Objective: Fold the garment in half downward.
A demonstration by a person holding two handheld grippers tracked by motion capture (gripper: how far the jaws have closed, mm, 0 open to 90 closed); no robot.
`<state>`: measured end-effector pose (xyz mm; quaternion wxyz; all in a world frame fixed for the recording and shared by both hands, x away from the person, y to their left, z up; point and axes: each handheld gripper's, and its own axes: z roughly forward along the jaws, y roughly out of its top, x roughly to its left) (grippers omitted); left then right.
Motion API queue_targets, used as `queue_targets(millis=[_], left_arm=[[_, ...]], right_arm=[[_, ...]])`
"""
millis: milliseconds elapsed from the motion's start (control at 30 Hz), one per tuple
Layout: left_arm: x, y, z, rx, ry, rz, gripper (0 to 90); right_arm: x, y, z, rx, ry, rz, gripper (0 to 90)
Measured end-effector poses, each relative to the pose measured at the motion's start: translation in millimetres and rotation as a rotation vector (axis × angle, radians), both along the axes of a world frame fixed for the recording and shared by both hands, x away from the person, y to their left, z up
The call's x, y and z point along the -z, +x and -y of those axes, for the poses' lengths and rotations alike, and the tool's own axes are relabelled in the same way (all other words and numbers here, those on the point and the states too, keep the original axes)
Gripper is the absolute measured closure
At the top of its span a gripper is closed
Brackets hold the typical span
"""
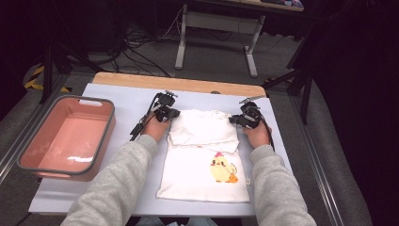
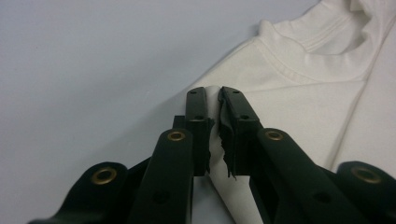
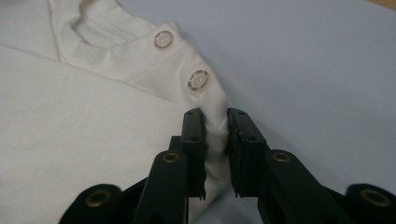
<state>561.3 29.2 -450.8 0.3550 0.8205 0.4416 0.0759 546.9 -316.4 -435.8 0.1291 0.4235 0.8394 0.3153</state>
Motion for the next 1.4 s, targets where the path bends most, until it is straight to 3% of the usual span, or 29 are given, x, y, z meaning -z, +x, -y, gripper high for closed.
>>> queue_targets(millis=[333, 600, 867, 1033, 1133, 1400], left_arm=[[-6.8, -1.1, -4.8, 0.011, -0.015, 0.016, 87.6], [-28.9, -7.6, -13.5, 0.040, -0.086, 0.096, 87.6], [-48.9, -16.2, -19.7, 0.065, -0.125, 0.168, 87.6], [-61.1, -26.6, -24.0, 0.115, -0.130, 0.195, 87.6], [-66.3, -34.7, -27.2, 0.134, -0.154, 0.198, 87.6], [-73.4, -57.7, -34.6, 0.180, -0.187, 0.229, 87.6]], right_arm=[[-7.2, -1.3, 9.4, 0.013, 0.007, 0.020, 78.6], [-28.7, -10.7, 11.4, 0.002, 0.036, 0.088, 78.7], [-56.5, -22.9, 13.4, -0.021, 0.055, 0.167, 78.8], [-66.0, -32.1, 15.4, -0.034, 0.071, 0.179, 78.8], [-70.6, -38.9, 15.6, -0.041, 0.084, 0.183, 79.1], [-79.9, -63.3, 15.3, -0.082, 0.099, 0.208, 79.2]])
